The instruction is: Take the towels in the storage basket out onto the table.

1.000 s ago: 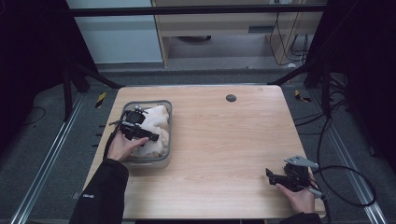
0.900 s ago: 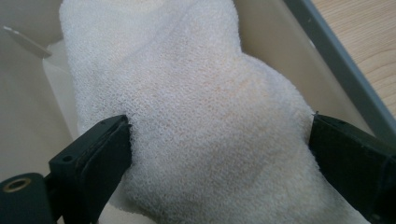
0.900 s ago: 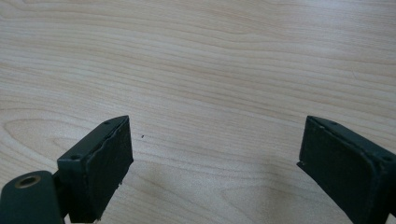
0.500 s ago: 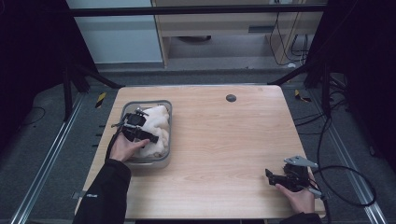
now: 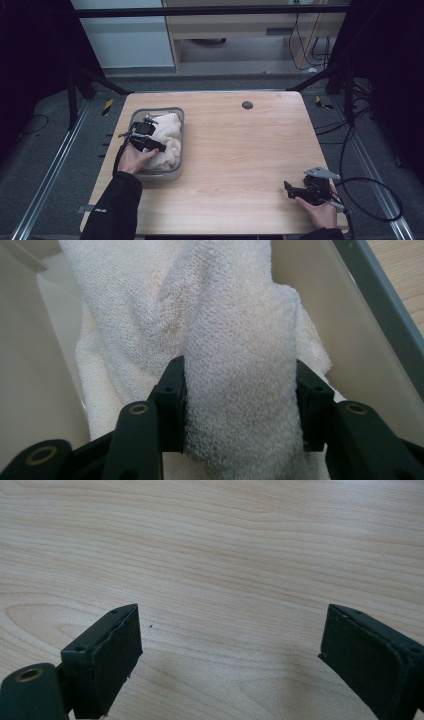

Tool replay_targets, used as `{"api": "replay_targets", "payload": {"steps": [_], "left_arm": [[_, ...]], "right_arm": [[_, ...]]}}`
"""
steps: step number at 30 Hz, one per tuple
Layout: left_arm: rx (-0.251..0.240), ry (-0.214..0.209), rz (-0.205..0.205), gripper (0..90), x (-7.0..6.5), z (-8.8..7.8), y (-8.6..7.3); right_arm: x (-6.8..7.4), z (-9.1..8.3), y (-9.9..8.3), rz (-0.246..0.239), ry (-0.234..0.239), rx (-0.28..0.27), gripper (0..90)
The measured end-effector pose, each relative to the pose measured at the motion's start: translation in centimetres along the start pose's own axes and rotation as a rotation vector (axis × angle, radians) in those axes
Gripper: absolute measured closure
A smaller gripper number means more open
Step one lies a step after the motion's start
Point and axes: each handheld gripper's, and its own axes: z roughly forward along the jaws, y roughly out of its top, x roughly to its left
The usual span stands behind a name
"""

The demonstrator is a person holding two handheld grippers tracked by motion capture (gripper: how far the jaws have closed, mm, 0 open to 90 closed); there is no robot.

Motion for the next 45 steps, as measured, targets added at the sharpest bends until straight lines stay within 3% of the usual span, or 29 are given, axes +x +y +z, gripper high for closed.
{"api": "replay_targets", "payload": {"steps": [10,14,15,26,38,45], "left_arm": [[-0.072,-0.005,-0.02,55.5,0.4,-2.1,-0.3],[-0.12,-0.007,-0.028,56.6,0.7,-3.7,-0.3],[-0.15,-0.014,-0.034,57.1,0.8,-4.6,-0.4],[-0.261,-0.026,-0.036,58.3,1.1,-8.7,-0.5],[-0.332,-0.036,-0.013,58.6,0.9,-12.0,-0.1],[-0.342,-0.035,-0.001,58.6,0.7,-13.1,0.2]], "right_arm": [[0.0,0.0,0.0,-0.002,0.0,0.003,9.4],[0.0,0.0,0.0,-0.001,-0.001,0.004,9.4],[0.0,0.0,0.0,-0.001,0.0,0.003,9.4],[0.0,0.1,0.0,-0.001,-0.002,0.005,9.4],[0.0,0.1,0.0,-0.001,0.0,0.008,9.4],[0.0,0.1,0.0,0.0,0.0,0.007,9.4]]}}
